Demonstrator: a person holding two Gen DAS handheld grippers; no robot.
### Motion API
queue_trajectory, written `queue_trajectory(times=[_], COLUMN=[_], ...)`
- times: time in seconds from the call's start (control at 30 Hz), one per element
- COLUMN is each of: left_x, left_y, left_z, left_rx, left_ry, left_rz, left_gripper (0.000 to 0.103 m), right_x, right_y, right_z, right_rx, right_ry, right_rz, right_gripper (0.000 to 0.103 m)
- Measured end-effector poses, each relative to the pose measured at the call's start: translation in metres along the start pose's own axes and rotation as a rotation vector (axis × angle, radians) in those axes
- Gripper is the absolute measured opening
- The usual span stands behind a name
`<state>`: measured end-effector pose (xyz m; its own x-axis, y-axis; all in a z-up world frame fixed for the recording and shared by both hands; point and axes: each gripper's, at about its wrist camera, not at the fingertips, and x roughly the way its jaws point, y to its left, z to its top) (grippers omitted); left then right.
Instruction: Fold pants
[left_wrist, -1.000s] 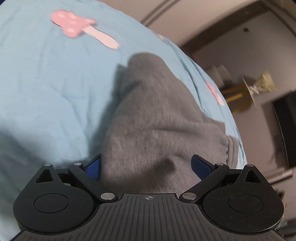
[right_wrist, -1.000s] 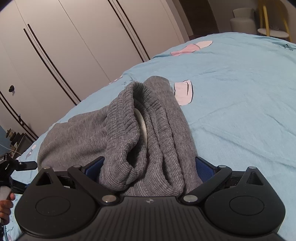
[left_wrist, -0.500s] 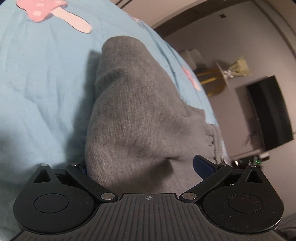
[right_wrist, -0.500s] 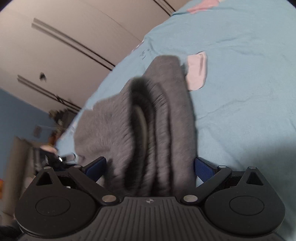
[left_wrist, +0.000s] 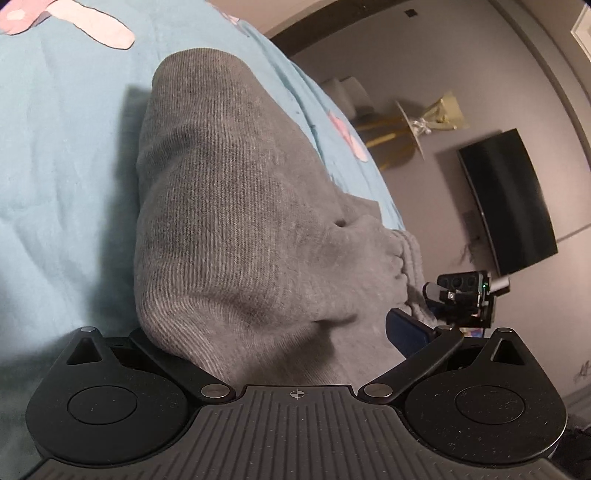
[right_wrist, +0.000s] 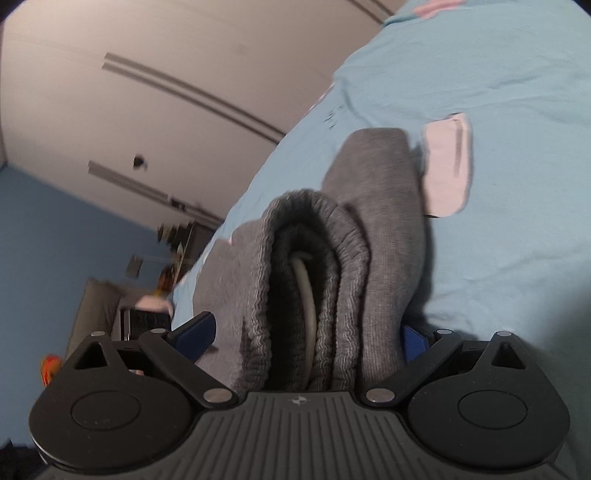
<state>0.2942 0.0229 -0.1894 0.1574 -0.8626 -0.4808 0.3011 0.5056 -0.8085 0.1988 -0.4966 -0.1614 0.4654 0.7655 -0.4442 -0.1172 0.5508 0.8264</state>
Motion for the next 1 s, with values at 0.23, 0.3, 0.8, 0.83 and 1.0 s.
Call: queue_trajectory(times=[0.23, 0.3, 0.8, 0.83, 1.0], left_x=[0.009, 0.01, 0.016, 0.013, -0.017], left_y=[-0.002, -0.014, -0.064, -0.067, -0.082], left_z=[0.01, 0.008, -0.001, -0.001, 0.023], left_rx=[-0.073, -0.056, 0.102, 0.106, 0.117], left_ry=[0.014, -0.009, -0.093, -0.104, -0.219], left_rz=[0.037, 0.089, 0.313, 0.317, 0.306], left_gripper=[0.103, 0.1, 0.04, 0.037, 0.026], right_x=[0.036, 0.036, 0.05, 0.05, 0.051], right_y=[0.016, 0.022, 0.075, 0.083, 0.123], right_z=[0.006, 0.006, -0.008, -0.008, 0.009], right_rx=[-0.034, -0.022, -0.153, -0.177, -0.242], right_ry=[0.035, 0.022, -0.02, -0.033, -0.099], right_rz=[-0.052, -0.094, -0.308, -0.299, -0.232], right_gripper=[0.1, 0.092, 0.062, 0.062, 0.06])
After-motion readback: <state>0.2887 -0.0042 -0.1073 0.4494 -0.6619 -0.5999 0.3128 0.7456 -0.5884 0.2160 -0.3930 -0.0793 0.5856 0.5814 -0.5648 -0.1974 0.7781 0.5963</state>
